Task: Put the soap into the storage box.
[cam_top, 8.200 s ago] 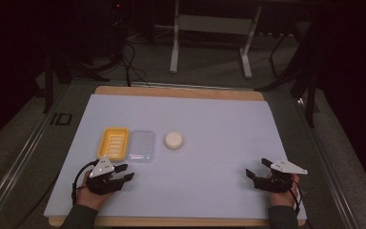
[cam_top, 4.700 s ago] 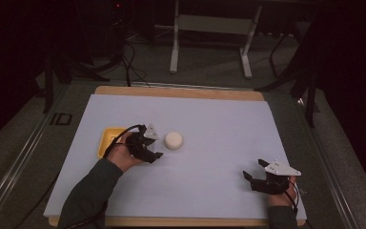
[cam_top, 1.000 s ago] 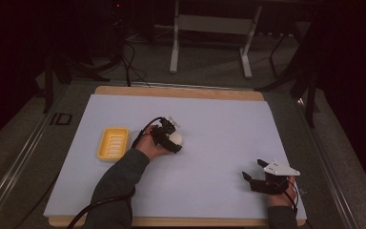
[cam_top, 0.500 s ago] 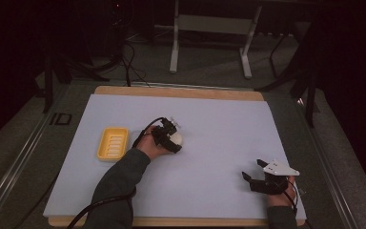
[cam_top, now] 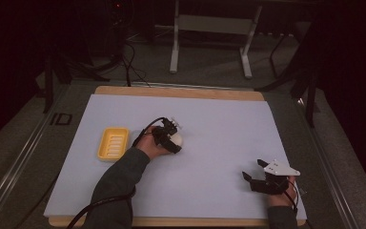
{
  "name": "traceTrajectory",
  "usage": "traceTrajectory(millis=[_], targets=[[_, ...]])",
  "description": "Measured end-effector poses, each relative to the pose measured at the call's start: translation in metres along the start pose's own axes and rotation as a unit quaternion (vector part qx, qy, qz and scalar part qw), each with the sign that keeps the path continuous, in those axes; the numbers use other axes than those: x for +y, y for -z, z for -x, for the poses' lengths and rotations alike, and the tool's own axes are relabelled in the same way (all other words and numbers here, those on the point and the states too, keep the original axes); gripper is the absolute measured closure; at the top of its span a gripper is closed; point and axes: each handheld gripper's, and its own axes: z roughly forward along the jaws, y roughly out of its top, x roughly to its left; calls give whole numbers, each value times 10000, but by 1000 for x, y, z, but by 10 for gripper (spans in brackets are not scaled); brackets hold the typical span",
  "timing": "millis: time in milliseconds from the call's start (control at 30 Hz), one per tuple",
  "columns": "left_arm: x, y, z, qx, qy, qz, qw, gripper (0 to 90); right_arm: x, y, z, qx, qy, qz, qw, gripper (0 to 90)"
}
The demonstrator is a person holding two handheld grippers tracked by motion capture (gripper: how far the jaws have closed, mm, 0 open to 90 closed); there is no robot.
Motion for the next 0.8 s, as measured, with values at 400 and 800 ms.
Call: traceTrajectory(millis=[400,800], targets=[[-4,9,1,-102,-308,-479,9983,246,0,0,0,0,6,-3,10000,208],[-6,15,2,-261,-635,-1036,9922,245,0,0,0,-6,16,-17,10000,208]])
